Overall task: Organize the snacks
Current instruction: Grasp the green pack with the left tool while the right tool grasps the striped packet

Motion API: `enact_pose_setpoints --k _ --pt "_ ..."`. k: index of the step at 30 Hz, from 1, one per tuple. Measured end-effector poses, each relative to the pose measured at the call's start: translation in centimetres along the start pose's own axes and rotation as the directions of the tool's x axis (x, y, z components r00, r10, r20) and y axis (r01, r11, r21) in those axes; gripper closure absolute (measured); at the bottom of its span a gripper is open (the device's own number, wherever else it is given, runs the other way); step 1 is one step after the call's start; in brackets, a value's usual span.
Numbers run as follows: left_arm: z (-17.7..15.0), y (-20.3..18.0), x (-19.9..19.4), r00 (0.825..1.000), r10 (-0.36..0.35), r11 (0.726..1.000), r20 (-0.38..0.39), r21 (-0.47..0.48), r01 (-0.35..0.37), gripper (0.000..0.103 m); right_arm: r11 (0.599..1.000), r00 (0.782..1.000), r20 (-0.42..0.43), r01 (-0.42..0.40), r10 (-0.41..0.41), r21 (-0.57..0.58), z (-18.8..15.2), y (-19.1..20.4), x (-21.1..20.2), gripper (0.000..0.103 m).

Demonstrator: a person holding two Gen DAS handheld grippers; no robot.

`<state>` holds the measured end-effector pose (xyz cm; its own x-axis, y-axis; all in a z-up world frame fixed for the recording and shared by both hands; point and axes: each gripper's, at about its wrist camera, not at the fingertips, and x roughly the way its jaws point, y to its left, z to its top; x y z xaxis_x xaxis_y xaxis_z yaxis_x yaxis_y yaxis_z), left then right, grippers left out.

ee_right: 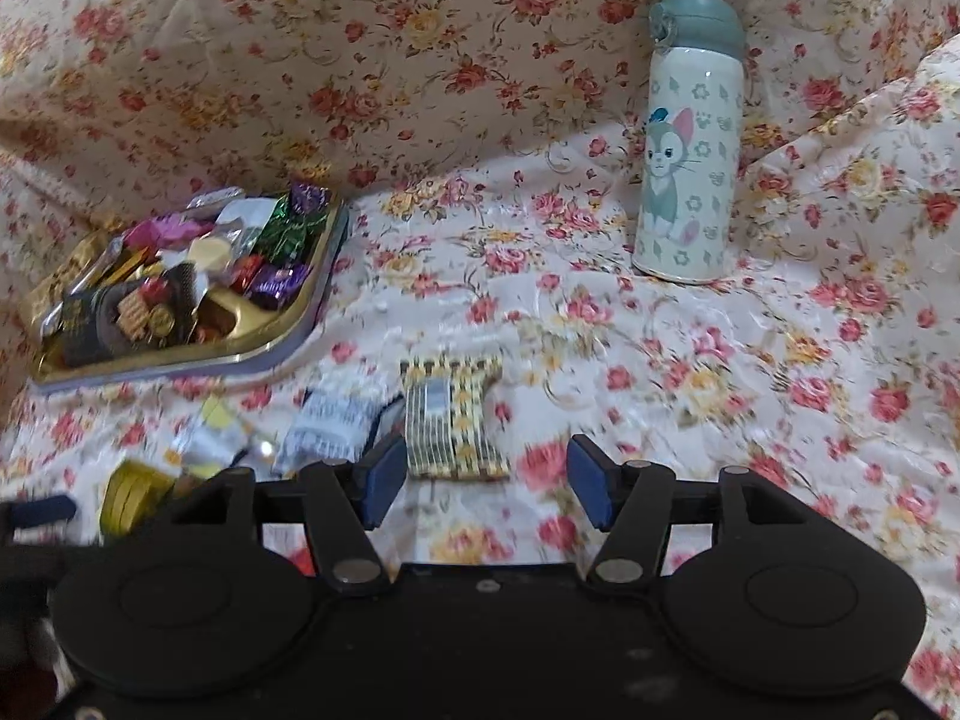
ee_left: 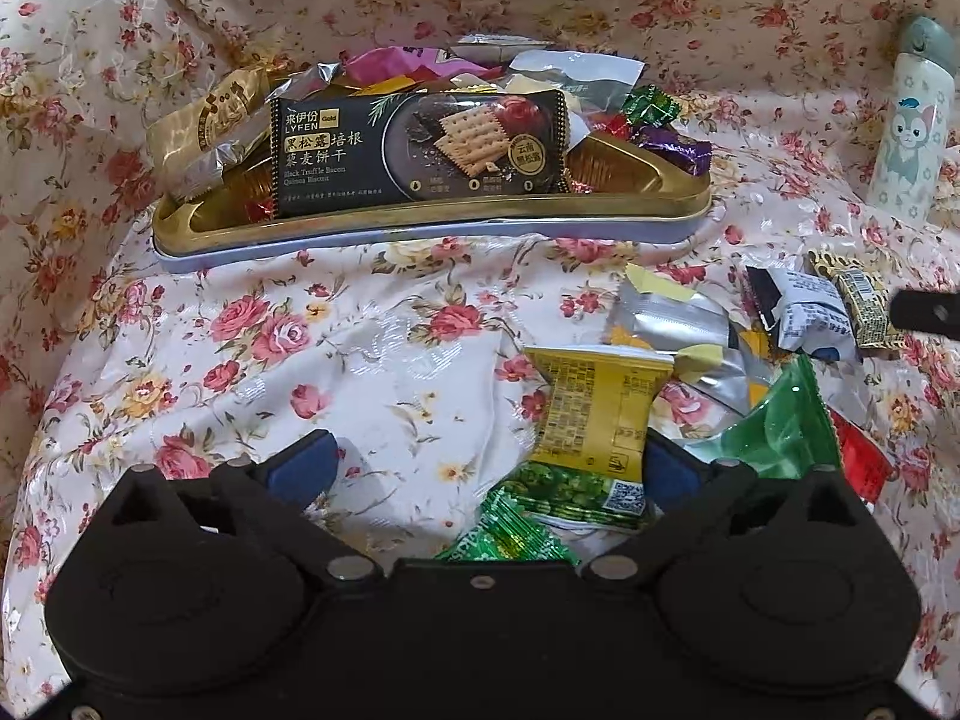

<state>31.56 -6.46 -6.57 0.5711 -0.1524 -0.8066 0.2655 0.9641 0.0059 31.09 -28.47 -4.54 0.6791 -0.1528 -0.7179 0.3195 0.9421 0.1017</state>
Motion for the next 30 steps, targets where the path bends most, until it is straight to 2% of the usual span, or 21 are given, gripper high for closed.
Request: enact_pose_setpoints --k 4,11,15,16,20,30 --pt "0.1 0.0 0.1 1.000 -0.002 1.000 -0.002 0.002 0.002 0.000 1.000 1.000 -0.008 -0.003 0.003 -0.018 0.9 0.8 2.0 0.039" --pt "0.1 0.0 0.1 1.000 -0.001 1.000 0.002 0.001 0.001 0.000 0.998 0.998 -0.049 0.042 -0.045 -0.056 1.1 2.1 4.8 0.039" --pt "0.1 -0.1 0.1 1.000 -0.001 1.000 0.001 0.001 0.001 0.000 0.996 0.997 -0.037 0.061 -0.064 -0.070 1.0 2.4 5.3 0.041" --pt "0.1 -0.1 0.0 1.000 -0.001 1.000 0.001 0.002 0.001 0.000 0.995 0.997 -0.036 0.065 -0.068 -0.074 0.9 2.3 5.3 0.043" --pt "0.1 -0.1 0.1 1.000 -0.001 1.000 0.001 0.001 0.001 0.000 0.993 0.997 -0.026 0.074 -0.076 -0.097 0.4 2.2 4.6 0.066" --pt "0.1 -0.1 0.1 1.000 0.000 1.000 -0.005 0.002 0.000 0.000 0.994 0.997 -0.043 0.067 -0.071 -0.088 -3.5 0.1 0.2 0.067"
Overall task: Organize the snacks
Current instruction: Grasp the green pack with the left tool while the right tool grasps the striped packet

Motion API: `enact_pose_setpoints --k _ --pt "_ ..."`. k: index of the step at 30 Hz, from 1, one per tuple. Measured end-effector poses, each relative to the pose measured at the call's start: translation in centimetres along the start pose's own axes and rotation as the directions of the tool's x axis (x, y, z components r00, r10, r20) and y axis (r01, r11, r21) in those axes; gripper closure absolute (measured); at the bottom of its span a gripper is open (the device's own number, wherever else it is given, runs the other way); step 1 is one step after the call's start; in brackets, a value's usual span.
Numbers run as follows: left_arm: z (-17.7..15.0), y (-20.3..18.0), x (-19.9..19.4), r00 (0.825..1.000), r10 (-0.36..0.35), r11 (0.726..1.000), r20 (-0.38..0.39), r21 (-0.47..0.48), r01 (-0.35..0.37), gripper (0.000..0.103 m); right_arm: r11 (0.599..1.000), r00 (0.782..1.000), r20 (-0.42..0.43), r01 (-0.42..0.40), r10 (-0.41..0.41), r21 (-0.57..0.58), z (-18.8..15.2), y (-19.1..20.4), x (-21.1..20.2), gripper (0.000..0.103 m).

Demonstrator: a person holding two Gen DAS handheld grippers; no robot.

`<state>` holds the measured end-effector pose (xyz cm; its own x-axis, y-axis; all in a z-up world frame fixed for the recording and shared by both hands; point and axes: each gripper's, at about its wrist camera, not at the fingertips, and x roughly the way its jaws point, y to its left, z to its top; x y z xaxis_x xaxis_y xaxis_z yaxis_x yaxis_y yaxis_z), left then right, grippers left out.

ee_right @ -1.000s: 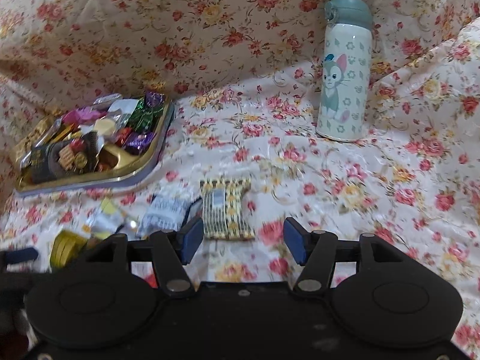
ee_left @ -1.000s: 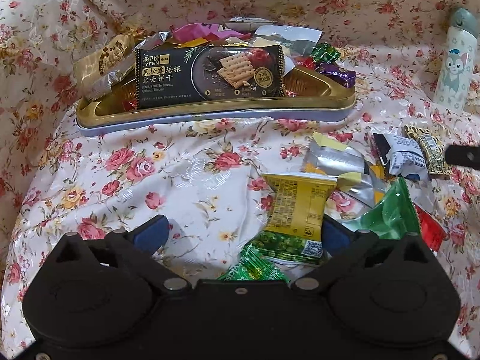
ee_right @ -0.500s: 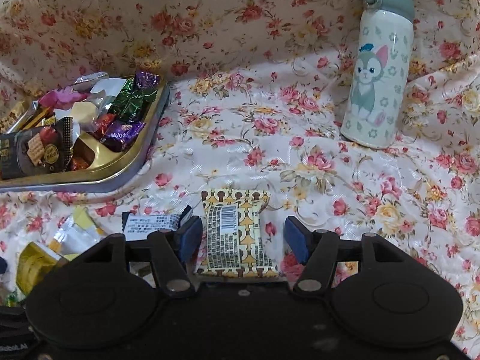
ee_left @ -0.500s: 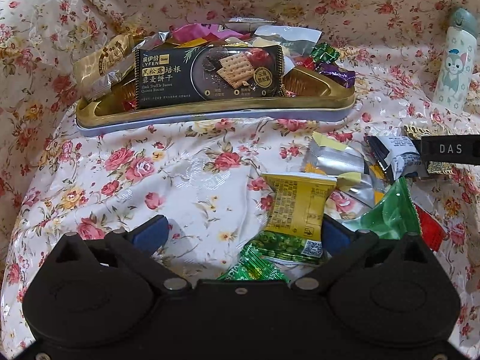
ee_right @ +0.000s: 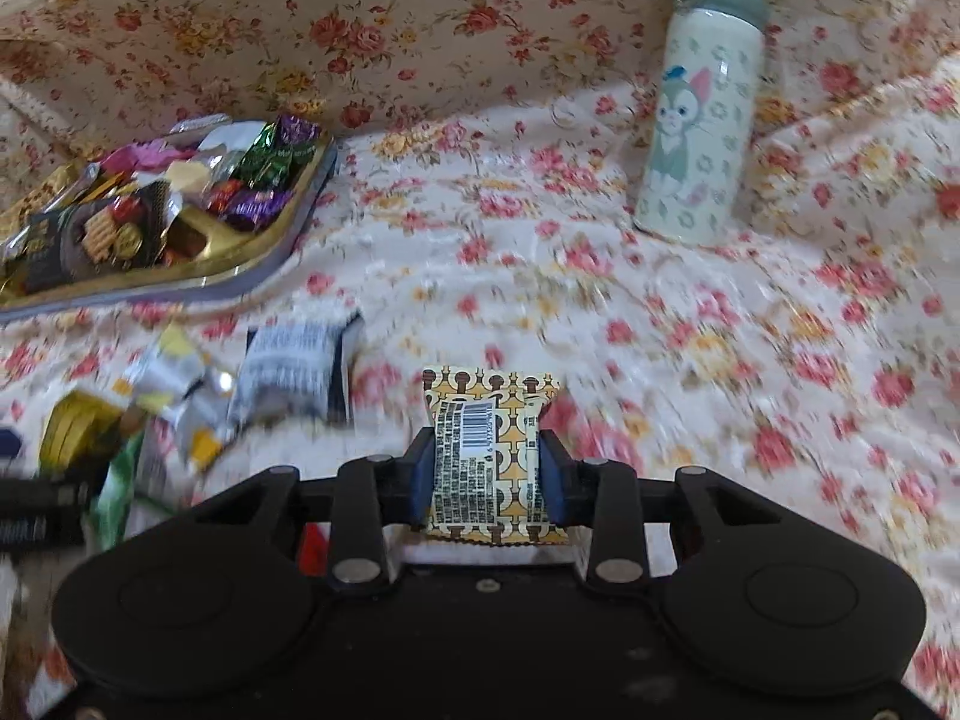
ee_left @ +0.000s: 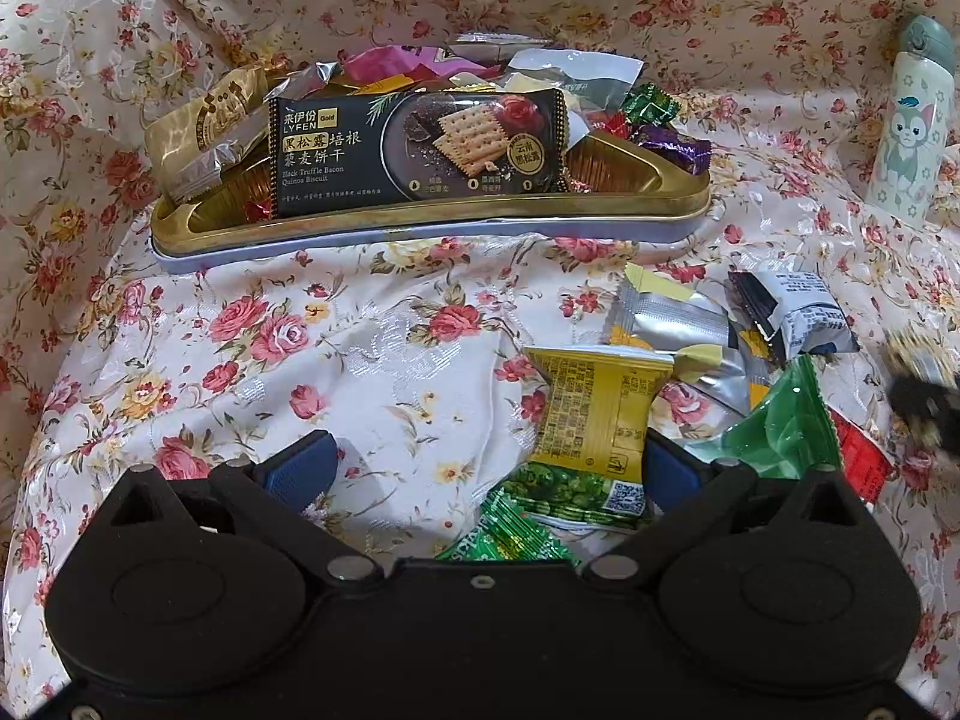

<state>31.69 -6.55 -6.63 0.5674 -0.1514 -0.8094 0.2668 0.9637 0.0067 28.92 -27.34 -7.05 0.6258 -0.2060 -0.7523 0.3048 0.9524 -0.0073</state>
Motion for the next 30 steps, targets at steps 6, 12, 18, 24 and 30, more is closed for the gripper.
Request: enact_pose_setpoints --k 6,12,18,24,30 --pt "0.2 0.0 0.2 1.000 0.002 1.000 -0.012 -0.003 -0.002 0.000 1.000 1.000 -0.012 -0.016 0.016 0.016 -3.1 -1.0 -2.8 0.067" --pt "0.4 0.0 0.3 1.000 0.004 1.000 -0.023 -0.005 -0.004 0.000 1.000 1.000 -0.014 -0.010 0.010 0.000 -5.6 -1.0 -5.0 0.066" --pt "0.6 0.1 0.5 0.999 0.008 1.000 -0.032 -0.007 -0.009 0.000 1.000 1.000 0.014 0.004 -0.004 -0.023 -6.6 -0.6 -5.5 0.065" --pt "0.6 -0.2 0.3 1.000 0.006 1.000 -0.023 0.010 -0.006 0.009 1.000 1.000 0.025 -0.002 0.003 -0.029 -6.6 -0.6 -5.4 0.065" --pt "1.0 -0.5 -0.1 1.000 -0.019 0.999 -0.020 0.029 0.020 0.029 1.000 1.000 0.023 -0.006 0.006 -0.027 -6.5 -0.7 -5.4 0.065"
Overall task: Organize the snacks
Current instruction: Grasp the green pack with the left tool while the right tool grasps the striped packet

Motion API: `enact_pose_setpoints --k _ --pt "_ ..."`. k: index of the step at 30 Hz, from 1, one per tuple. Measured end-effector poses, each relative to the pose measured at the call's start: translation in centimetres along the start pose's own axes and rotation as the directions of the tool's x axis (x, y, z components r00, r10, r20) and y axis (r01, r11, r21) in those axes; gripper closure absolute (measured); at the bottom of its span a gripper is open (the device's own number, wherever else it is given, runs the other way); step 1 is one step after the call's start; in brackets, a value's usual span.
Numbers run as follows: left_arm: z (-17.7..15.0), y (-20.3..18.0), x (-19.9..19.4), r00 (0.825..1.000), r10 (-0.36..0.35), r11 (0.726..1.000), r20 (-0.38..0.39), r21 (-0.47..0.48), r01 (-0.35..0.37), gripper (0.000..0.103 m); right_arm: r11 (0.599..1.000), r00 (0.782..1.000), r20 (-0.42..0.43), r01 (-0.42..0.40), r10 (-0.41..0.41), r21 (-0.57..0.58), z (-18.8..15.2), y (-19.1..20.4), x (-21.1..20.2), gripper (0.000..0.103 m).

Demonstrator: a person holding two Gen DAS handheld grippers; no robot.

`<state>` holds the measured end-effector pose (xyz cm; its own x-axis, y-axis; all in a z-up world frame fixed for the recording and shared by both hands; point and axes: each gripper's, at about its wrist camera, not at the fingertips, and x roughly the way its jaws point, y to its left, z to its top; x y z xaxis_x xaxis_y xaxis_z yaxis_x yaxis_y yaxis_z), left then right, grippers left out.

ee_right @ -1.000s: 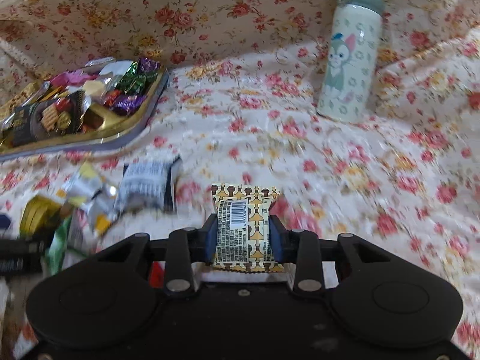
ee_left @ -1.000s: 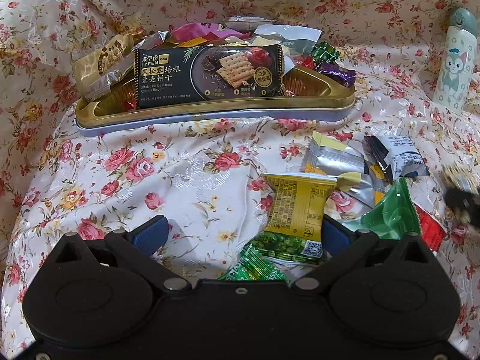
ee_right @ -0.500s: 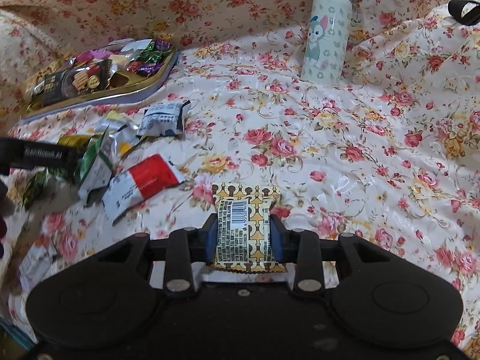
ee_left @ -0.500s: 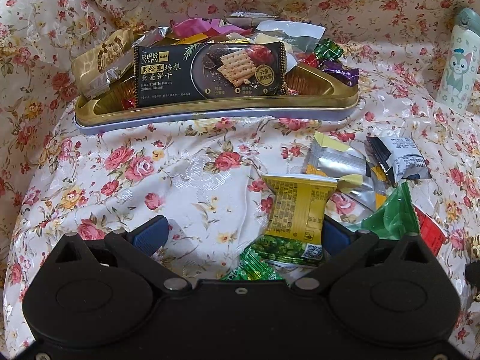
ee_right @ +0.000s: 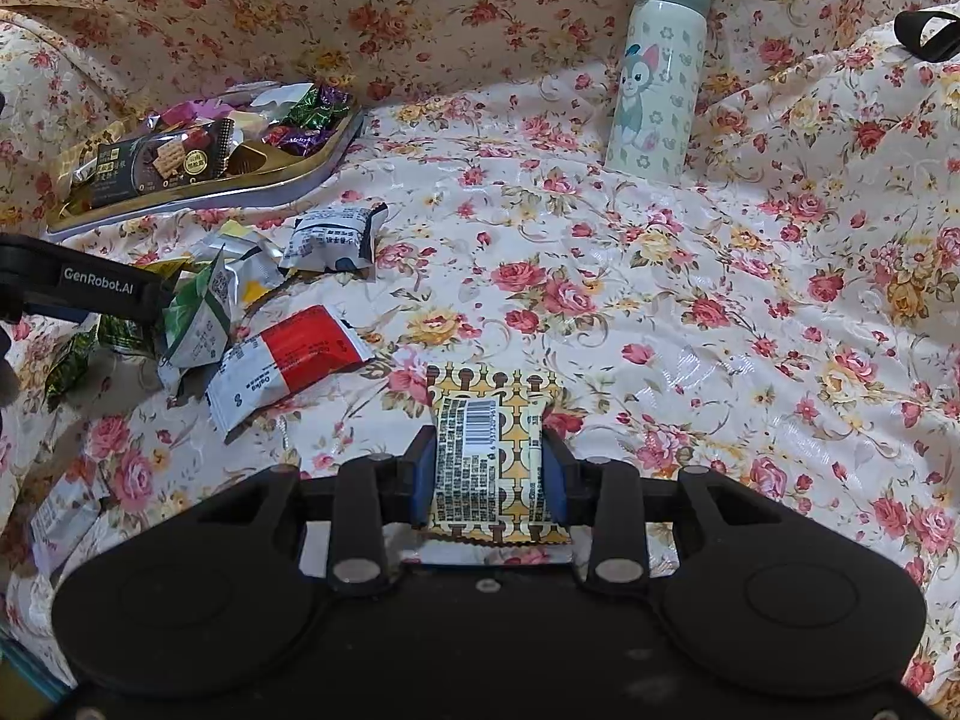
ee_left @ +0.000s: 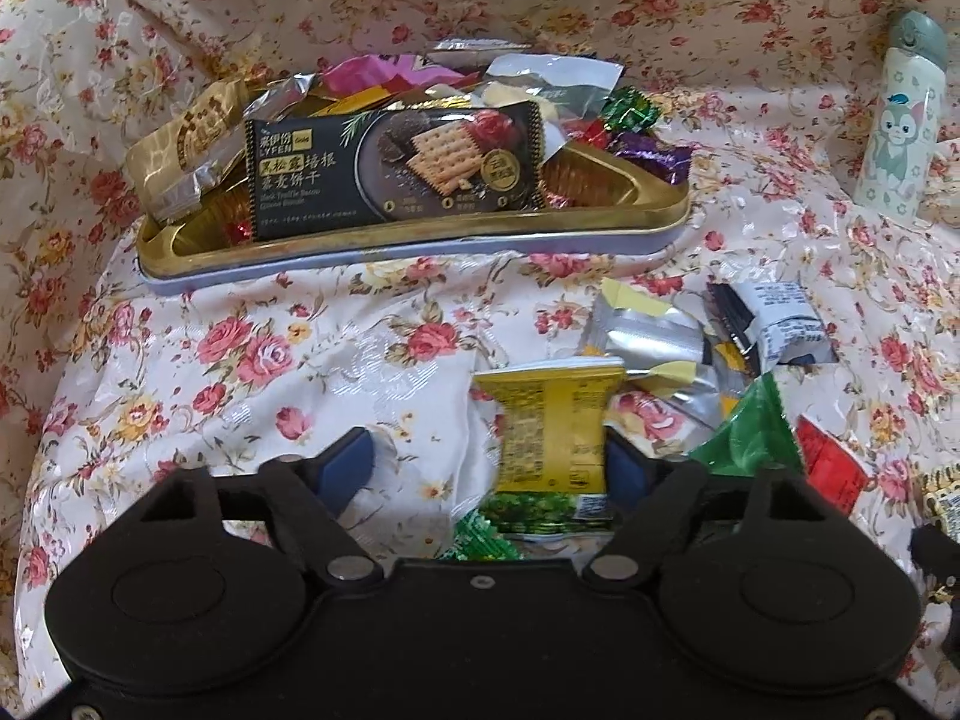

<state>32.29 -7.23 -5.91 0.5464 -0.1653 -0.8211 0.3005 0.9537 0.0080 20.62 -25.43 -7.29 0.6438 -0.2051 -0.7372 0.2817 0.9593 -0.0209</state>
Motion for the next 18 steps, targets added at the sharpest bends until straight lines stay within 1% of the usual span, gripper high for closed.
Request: enact_pose_setpoints --k 5,7,9,11,18 --pt "0.13 -0.39 -0.18 1.000 -0.016 1.000 0.001 0.009 0.016 0.041 1.000 1.000 -0.001 -0.003 0.003 0.005 0.03 -0.04 0.02 0.065" --pt "0.13 -0.56 -0.23 1.000 -0.016 1.000 0.003 0.006 0.016 0.043 1.000 1.000 0.000 -0.003 0.003 0.005 -0.01 -0.05 0.02 0.065" --pt "0.23 -0.66 -0.21 1.000 -0.020 1.000 0.006 -0.002 0.020 0.049 1.000 1.000 -0.001 -0.004 0.004 0.006 -0.02 -0.04 0.02 0.065" --pt "0.35 -0.71 -0.25 0.999 -0.033 0.999 0.007 -0.007 0.033 0.053 1.000 1.000 -0.001 -0.005 0.005 0.008 -0.02 -0.04 0.03 0.065" --pt "0.84 -0.11 -0.24 0.999 -0.050 0.998 -0.006 -0.032 0.050 0.058 1.000 1.000 0.000 -0.008 0.008 0.011 -0.04 -0.13 0.03 0.065"
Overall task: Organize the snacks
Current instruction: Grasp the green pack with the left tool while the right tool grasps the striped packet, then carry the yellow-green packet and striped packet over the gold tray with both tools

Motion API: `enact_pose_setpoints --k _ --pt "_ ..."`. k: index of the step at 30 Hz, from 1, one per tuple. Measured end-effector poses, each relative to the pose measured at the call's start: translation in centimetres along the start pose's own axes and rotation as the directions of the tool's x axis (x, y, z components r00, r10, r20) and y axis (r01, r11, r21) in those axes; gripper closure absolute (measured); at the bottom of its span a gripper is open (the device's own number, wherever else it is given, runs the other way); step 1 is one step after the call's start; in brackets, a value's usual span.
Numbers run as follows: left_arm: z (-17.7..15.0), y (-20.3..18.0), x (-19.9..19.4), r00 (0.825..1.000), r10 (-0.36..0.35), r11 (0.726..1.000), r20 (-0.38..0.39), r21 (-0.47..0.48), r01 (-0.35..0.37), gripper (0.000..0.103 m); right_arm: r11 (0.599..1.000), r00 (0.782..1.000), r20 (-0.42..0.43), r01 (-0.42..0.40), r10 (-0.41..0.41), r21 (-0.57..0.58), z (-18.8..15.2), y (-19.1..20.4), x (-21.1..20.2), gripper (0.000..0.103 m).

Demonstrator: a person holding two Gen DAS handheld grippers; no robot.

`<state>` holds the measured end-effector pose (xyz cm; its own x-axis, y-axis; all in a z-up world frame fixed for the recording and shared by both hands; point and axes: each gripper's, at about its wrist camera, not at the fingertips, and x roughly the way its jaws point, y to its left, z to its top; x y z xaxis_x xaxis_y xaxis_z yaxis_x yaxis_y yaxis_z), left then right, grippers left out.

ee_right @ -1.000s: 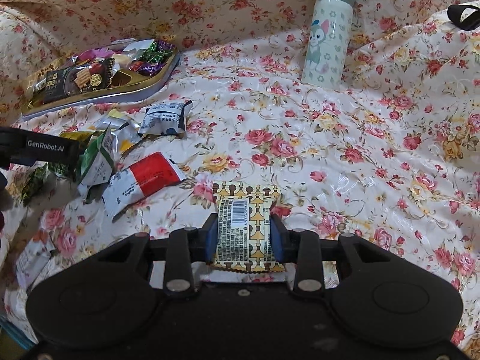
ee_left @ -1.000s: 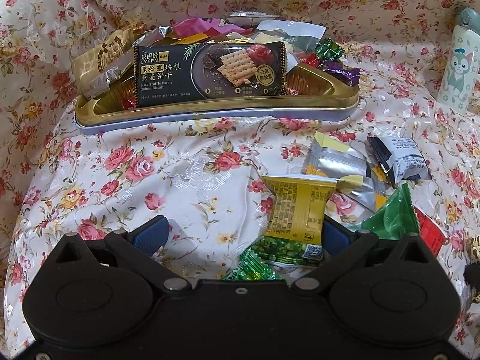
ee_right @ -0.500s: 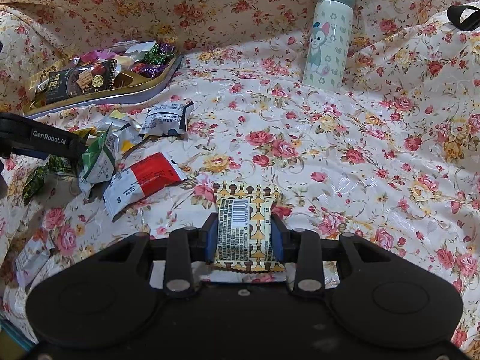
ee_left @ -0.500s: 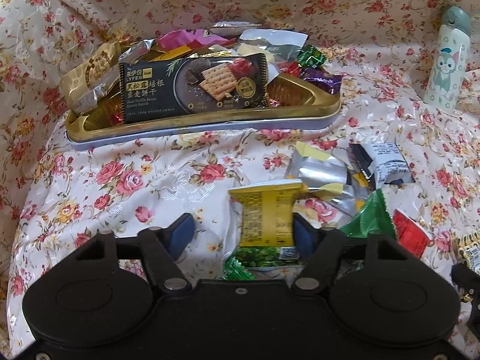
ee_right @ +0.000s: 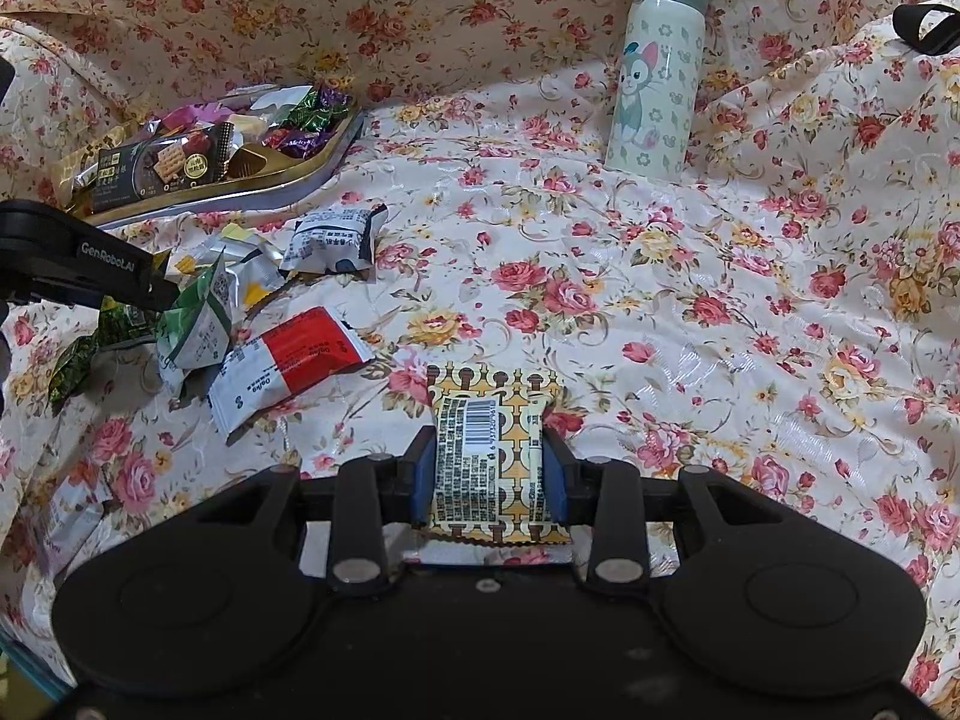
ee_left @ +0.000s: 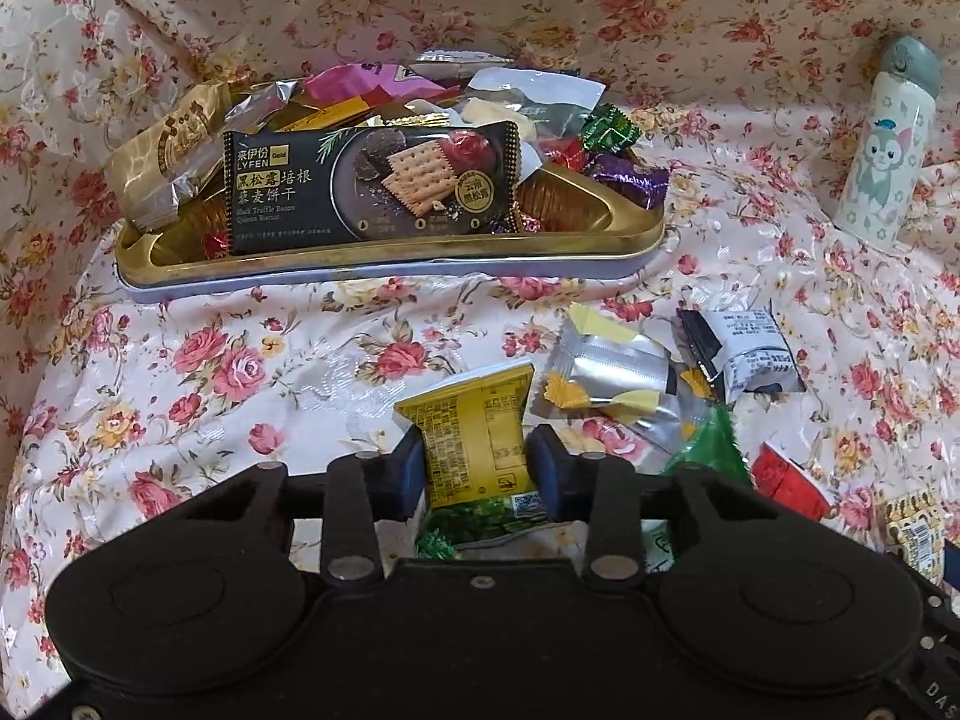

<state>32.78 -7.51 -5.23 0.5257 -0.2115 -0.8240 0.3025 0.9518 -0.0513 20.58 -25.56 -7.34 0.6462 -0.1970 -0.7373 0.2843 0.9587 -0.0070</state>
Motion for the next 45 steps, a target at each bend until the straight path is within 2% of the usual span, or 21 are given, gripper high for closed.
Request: enact_pose_setpoints --k 6,9,19,24,27,37,40,45 --pt "0.2 0.5 -1.5 1.000 -0.008 1.000 0.026 -0.018 0.008 0.064 1.000 1.000 0.000 0.000 0.000 0.000 0.0 0.0 0.0 0.065" --pt "0.2 0.2 -2.9 0.998 0.003 1.000 0.060 0.000 -0.003 0.064 1.000 1.000 0.000 0.000 0.000 0.000 0.0 0.0 0.0 0.065" --pt "-0.3 -0.2 -7.5 0.995 -0.023 1.000 0.094 -0.003 0.024 0.064 1.000 1.000 -0.005 -0.002 0.002 0.004 0.1 0.0 0.1 0.065" --pt "-1.9 -0.3 -9.5 0.998 -0.014 1.000 0.059 -0.004 0.014 0.064 1.000 1.000 -0.007 -0.013 0.013 0.016 0.1 -0.2 0.1 0.065" --pt "-3.3 -0.1 -10.0 1.000 -0.009 1.000 0.010 -0.008 0.009 0.064 0.999 1.000 -0.019 -0.022 0.023 0.032 0.0 -0.4 -0.3 0.065" --pt "-7.8 1.9 -8.3 0.991 0.015 0.997 -0.134 -0.078 -0.026 0.064 0.998 0.997 -0.056 -0.047 0.050 0.050 -1.8 -0.7 -2.6 0.065" --pt "-8.4 2.4 -7.7 0.989 0.014 0.995 -0.148 -0.096 -0.028 0.064 0.998 0.997 -0.057 -0.044 0.047 0.053 -2.1 -0.6 -2.9 0.065" --pt "-8.7 2.0 -7.6 0.992 0.031 0.996 -0.120 -0.079 -0.041 0.063 0.999 0.998 -0.051 -0.027 0.028 0.033 -2.3 -0.1 -2.9 0.065"
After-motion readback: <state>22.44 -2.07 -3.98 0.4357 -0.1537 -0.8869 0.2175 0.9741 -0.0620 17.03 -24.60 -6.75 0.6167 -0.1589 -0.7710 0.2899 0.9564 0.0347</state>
